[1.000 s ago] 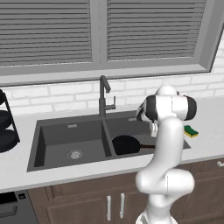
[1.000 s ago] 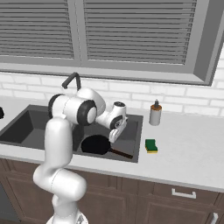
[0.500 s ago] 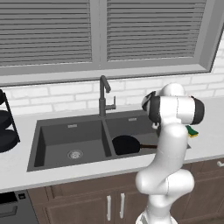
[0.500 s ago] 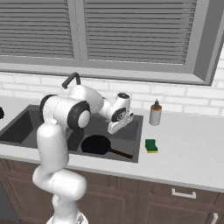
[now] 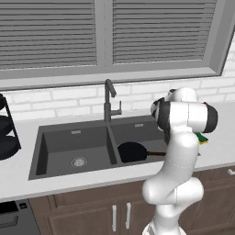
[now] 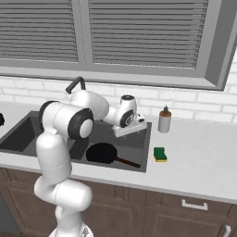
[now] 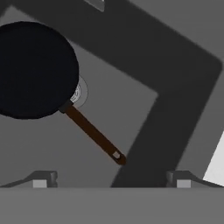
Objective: Pick the pan and sponge and place them into the sink. Then turn on the water.
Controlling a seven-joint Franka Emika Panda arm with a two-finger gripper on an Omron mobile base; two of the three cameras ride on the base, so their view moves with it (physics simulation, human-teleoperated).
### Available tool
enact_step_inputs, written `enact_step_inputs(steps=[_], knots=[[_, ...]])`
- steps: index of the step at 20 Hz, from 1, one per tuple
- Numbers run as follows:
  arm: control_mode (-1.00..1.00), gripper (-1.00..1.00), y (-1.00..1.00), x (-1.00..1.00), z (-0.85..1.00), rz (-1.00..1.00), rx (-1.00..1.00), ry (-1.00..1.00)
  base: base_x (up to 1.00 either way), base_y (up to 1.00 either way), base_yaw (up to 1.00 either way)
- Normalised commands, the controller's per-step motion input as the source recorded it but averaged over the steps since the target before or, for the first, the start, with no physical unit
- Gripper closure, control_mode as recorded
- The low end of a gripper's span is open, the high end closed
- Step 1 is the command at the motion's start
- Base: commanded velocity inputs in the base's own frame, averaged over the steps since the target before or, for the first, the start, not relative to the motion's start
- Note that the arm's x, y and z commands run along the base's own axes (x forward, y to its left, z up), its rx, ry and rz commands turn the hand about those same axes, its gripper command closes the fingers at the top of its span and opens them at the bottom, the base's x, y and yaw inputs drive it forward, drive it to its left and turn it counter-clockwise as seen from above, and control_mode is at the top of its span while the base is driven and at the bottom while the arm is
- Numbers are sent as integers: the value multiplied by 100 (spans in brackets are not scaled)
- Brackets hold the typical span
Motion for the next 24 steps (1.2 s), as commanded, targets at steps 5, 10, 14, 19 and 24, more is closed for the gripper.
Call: enact_step_inputs(steps=[5,10,14,19,24], knots=[[-100,-100,-31,0,4,-22,-7,5,0,0,0],[-100,-100,-11,-1,0,0,2,0,0,0,0],[-100,-100,-47,0,0,0,10,2,0,0,0],[-100,-100,-51,-1,0,0,3,5,0,0,0],[-100,-100,-49,-6,0,0,0,1,0,0,0]])
